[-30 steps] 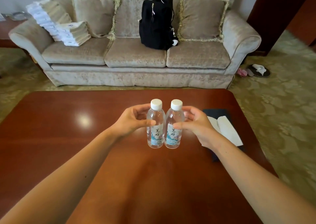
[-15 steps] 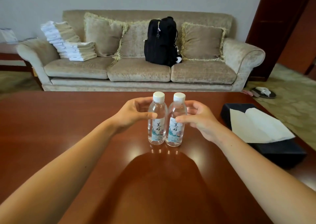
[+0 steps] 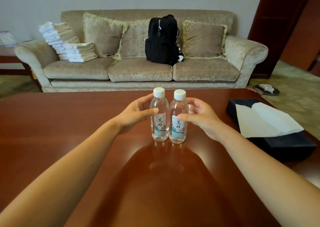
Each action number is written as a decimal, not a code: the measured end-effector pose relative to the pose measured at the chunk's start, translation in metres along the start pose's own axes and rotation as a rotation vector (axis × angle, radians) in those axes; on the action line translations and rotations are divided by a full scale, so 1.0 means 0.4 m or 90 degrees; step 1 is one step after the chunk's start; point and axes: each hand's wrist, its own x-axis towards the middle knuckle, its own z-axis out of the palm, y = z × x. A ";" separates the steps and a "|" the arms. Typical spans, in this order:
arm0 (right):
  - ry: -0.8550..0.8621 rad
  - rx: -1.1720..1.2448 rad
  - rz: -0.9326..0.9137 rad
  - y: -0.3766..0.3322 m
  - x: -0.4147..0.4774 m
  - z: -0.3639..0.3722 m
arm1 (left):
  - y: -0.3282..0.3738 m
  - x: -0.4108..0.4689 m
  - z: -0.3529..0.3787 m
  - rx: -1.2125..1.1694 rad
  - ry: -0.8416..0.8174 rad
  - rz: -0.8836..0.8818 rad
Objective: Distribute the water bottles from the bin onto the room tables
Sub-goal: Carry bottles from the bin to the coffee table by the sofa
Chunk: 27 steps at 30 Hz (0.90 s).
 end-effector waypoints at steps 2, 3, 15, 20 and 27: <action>0.010 -0.004 -0.010 0.005 -0.004 0.004 | -0.009 -0.009 0.006 0.013 -0.001 -0.005; 0.015 -0.010 -0.017 0.007 -0.007 0.006 | -0.016 -0.012 0.010 0.024 0.002 -0.003; 0.080 -0.219 -0.001 0.066 -0.050 0.063 | -0.112 -0.032 0.094 0.128 0.261 -0.072; 0.100 -0.214 -0.004 0.071 -0.040 0.067 | -0.110 -0.034 0.101 0.143 0.268 -0.067; 0.103 -0.216 -0.004 0.076 -0.018 0.073 | -0.106 -0.036 0.102 0.148 0.250 -0.067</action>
